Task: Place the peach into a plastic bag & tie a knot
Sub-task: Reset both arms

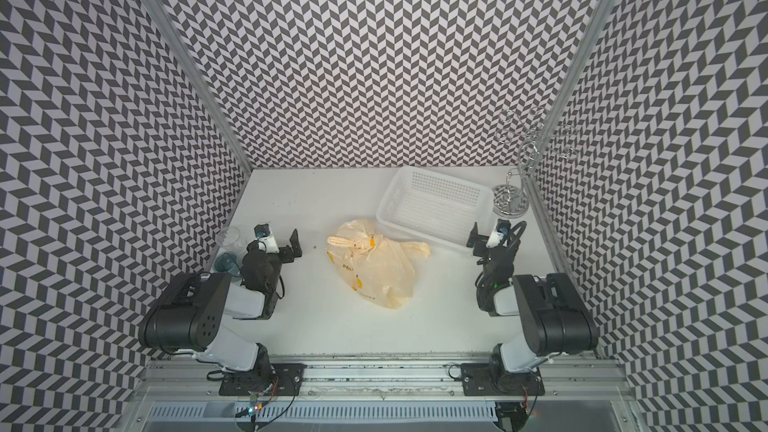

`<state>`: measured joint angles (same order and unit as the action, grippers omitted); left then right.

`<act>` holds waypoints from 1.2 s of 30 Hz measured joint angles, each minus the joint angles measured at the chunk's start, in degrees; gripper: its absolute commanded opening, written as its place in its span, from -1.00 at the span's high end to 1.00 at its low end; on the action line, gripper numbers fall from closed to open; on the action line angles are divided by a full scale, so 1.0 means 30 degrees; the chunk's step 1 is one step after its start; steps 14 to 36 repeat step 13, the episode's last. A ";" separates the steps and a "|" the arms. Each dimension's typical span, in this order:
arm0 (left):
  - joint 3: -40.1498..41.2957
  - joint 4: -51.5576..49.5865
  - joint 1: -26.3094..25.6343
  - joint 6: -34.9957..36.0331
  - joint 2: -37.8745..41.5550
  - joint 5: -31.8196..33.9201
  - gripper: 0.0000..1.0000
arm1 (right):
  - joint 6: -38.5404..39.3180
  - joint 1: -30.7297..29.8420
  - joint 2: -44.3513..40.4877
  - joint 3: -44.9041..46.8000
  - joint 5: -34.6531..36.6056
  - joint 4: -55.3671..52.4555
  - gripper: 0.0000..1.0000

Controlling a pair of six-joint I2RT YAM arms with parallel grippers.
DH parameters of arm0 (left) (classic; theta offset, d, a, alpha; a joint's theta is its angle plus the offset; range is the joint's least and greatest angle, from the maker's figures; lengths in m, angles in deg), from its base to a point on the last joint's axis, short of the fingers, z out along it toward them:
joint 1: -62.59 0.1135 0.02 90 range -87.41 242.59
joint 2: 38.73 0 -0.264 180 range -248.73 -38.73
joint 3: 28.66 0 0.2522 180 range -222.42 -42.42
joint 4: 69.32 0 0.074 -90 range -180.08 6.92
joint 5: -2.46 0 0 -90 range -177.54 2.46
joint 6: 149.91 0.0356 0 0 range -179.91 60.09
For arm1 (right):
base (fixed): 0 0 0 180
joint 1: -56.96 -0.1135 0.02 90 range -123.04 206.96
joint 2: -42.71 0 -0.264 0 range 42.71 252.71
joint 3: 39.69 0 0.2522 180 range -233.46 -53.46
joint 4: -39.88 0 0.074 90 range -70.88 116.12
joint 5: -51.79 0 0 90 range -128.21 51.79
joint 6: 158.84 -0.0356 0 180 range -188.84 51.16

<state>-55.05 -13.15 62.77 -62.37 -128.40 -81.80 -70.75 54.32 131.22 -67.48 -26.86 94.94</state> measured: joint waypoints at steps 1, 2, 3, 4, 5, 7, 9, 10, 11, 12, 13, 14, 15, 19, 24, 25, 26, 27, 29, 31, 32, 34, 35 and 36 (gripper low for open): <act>-0.0073 -0.0044 -0.0007 -0.0007 0.0117 0.0015 -0.98 | -0.0007 0.0036 0.0073 0.0160 -0.0219 0.0510 -0.99; -0.0153 0.0138 -0.0226 0.0095 0.0131 0.0291 -0.98 | -0.0015 0.0051 0.0146 0.0379 -0.0291 0.1020 -0.99; -0.0175 0.0408 -0.0517 0.0226 0.0117 0.0568 -0.98 | -0.0015 0.0058 0.0146 0.0517 -0.0342 0.1100 -0.99; -0.0146 0.0714 -0.0896 0.0379 0.0109 0.0889 -0.98 | -0.0022 0.0066 0.0146 0.0590 -0.0386 0.1056 -0.99; -0.0109 0.0940 -0.1246 0.0517 0.0109 0.1166 -0.98 | -0.0036 0.0066 0.0131 0.0568 -0.0401 0.0969 -0.99; -0.0087 0.1217 -0.1676 0.0707 0.0109 0.1428 -0.98 | -0.0029 0.0066 0.0080 0.0335 -0.0466 0.0605 -0.99; -0.0022 0.1515 -0.1792 0.0947 0.0109 0.1705 -0.98 | -0.0029 0.0066 0.0080 0.0168 -0.0583 0.0503 -0.99; -0.0007 0.1625 -0.1807 0.1013 0.0102 0.1807 -0.98 | -0.0029 0.0066 0.0080 0.0146 -0.0612 0.0510 -0.99; 0.0007 0.1712 -0.1807 0.1049 0.0095 0.1894 -0.98 | -0.0029 0.0066 0.0080 0.0153 -0.0634 0.0510 -0.99; 0.0015 0.1778 -0.1807 0.1093 0.0095 0.1967 -0.98 | -0.0022 0.0066 0.0080 0.0153 -0.0656 0.0517 -0.99; 0.0015 0.1821 -0.1807 0.1107 0.0095 0.2018 -0.98 | -0.0022 0.0066 0.0080 0.0153 -0.0670 0.0590 -0.99; 0.0015 0.1821 -0.1807 0.1107 0.0095 0.2018 -0.98 | -0.0022 0.0066 0.0080 0.0153 -0.0670 0.0590 -0.99; 0.0015 0.1821 -0.1807 0.1107 0.0095 0.2018 -0.98 | -0.0022 0.0066 0.0080 0.0153 -0.0670 0.0590 -0.99; 0.0015 0.1821 -0.1807 0.1107 0.0095 0.2018 -0.98 | -0.0022 0.0066 0.0080 0.0153 -0.0670 0.0590 -0.99; 0.0015 0.1821 -0.1807 0.1107 0.0095 0.2018 -0.98 | -0.0022 0.0066 0.0080 0.0153 -0.0670 0.0590 -0.99; 0.0015 0.1821 -0.1807 0.1107 0.0095 0.2018 -0.98 | -0.0022 0.0066 0.0080 0.0153 -0.0670 0.0590 -0.99; 0.0015 0.1821 -0.1807 0.1107 0.0095 0.2018 -0.98 | -0.0022 0.0066 0.0080 0.0153 -0.0670 0.0590 -0.99; 0.0015 0.1821 -0.1807 0.1107 0.0095 0.2018 -0.98 | -0.0022 0.0066 0.0080 0.0153 -0.0670 0.0590 -0.99; 0.0015 0.1821 -0.1807 0.1107 0.0095 0.2018 -0.98 | -0.0022 0.0066 0.0080 0.0153 -0.0670 0.0590 -0.99; 0.0015 0.1821 -0.1807 0.1107 0.0095 0.2018 -0.98 | -0.0022 0.0066 0.0080 0.0153 -0.0670 0.0590 -0.99; 0.0015 0.1821 -0.1807 0.1107 0.0095 0.2018 -0.98 | -0.0022 0.0066 0.0080 0.0153 -0.0670 0.0590 -0.99; 0.0015 0.1821 -0.1807 0.1107 0.0095 0.2018 -0.98 | -0.0022 0.0066 0.0080 0.0153 -0.0670 0.0590 -0.99; 0.0015 0.1821 -0.1807 0.1107 0.0095 0.2018 -0.98 | -0.0022 0.0066 0.0080 0.0153 -0.0670 0.0590 -0.99; 0.0015 0.1821 -0.1807 0.1107 0.0095 0.2018 -0.98 | -0.0022 0.0066 0.0080 0.0153 -0.0670 0.0590 -0.99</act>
